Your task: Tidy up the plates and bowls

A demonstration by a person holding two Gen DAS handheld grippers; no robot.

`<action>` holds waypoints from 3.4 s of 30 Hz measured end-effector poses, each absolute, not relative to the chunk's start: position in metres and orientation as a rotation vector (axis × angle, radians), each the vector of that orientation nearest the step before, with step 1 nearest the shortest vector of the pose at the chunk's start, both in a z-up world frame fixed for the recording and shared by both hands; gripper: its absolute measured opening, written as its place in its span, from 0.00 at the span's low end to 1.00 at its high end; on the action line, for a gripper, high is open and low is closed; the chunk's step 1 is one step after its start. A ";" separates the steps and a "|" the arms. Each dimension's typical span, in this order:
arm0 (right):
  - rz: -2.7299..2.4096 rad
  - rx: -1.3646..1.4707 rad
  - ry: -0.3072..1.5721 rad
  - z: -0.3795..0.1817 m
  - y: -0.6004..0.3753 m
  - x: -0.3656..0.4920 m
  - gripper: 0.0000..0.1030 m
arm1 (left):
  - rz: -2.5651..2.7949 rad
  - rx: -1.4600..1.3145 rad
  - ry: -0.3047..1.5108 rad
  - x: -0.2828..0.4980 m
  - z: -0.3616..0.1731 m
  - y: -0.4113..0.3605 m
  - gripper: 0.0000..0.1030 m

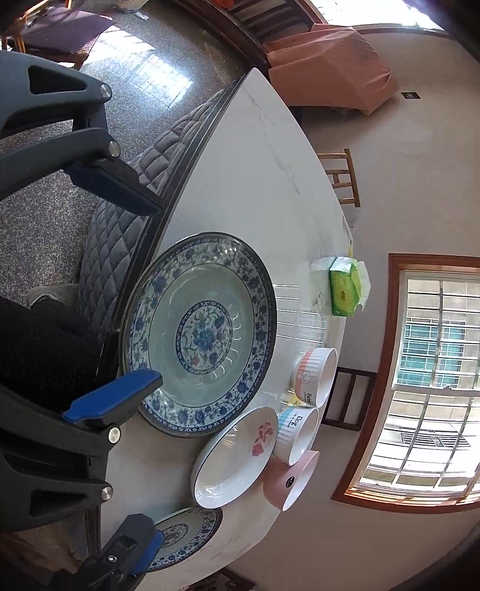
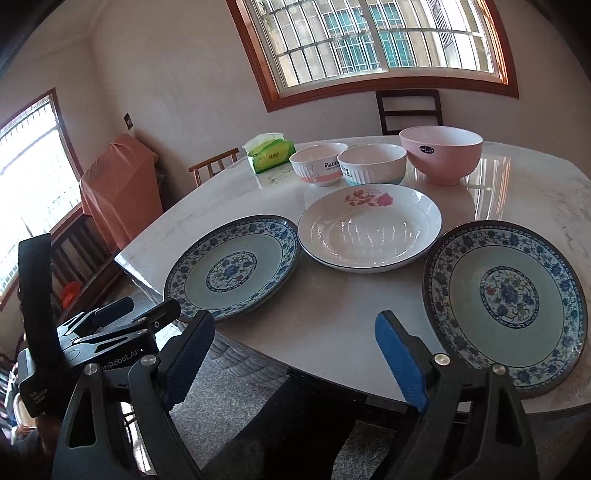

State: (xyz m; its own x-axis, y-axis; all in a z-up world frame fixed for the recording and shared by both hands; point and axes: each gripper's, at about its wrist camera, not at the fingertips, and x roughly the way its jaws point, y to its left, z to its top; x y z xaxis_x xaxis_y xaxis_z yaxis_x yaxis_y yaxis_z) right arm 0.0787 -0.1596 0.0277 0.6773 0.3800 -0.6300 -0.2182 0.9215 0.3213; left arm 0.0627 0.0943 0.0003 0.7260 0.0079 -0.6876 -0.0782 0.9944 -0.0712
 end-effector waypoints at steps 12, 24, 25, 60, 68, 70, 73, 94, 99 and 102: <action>0.380 0.342 0.985 -0.007 -0.134 0.143 0.38 | 0.064 -0.161 0.881 0.124 -0.016 0.152 0.85; 0.383 0.386 1.044 -0.018 -0.128 0.166 0.36 | 0.022 -0.163 0.961 0.154 -0.027 0.166 0.83; 0.387 0.392 1.046 -0.018 -0.127 0.168 0.36 | 0.012 -0.157 0.969 0.156 -0.028 0.165 0.83; 0.422 0.248 0.964 -0.016 -0.071 0.216 0.18 | 0.086 -0.180 0.963 0.197 -0.020 0.202 0.14; 0.434 0.259 0.980 -0.022 -0.063 0.229 0.20 | 0.110 -0.169 0.904 0.200 -0.022 0.209 0.16; 0.427 0.245 0.966 -0.019 -0.065 0.224 0.20 | 0.122 -0.159 0.894 0.194 -0.022 0.207 0.23; 0.430 0.242 0.889 -0.003 -0.081 0.204 0.27 | 0.170 -0.126 0.849 0.178 -0.011 0.201 0.36; -0.011 0.469 0.746 0.030 -0.420 0.024 0.53 | -0.628 -0.109 1.099 0.118 -0.004 -0.083 0.58; 0.043 0.510 0.769 0.015 -0.434 0.038 0.52 | -0.601 -0.090 1.112 0.126 -0.008 -0.105 0.58; 0.069 0.504 0.784 0.010 -0.436 0.045 0.52 | -0.592 -0.115 1.143 0.132 -0.016 -0.112 0.58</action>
State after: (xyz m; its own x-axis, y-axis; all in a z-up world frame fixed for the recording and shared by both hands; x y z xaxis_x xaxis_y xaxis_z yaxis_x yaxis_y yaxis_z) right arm 0.0452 -0.4358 0.0104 0.7125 0.2429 -0.6583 0.1242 0.8797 0.4591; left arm 0.1317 -0.1118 -0.0157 0.2803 -0.4977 -0.8208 0.3831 0.8420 -0.3798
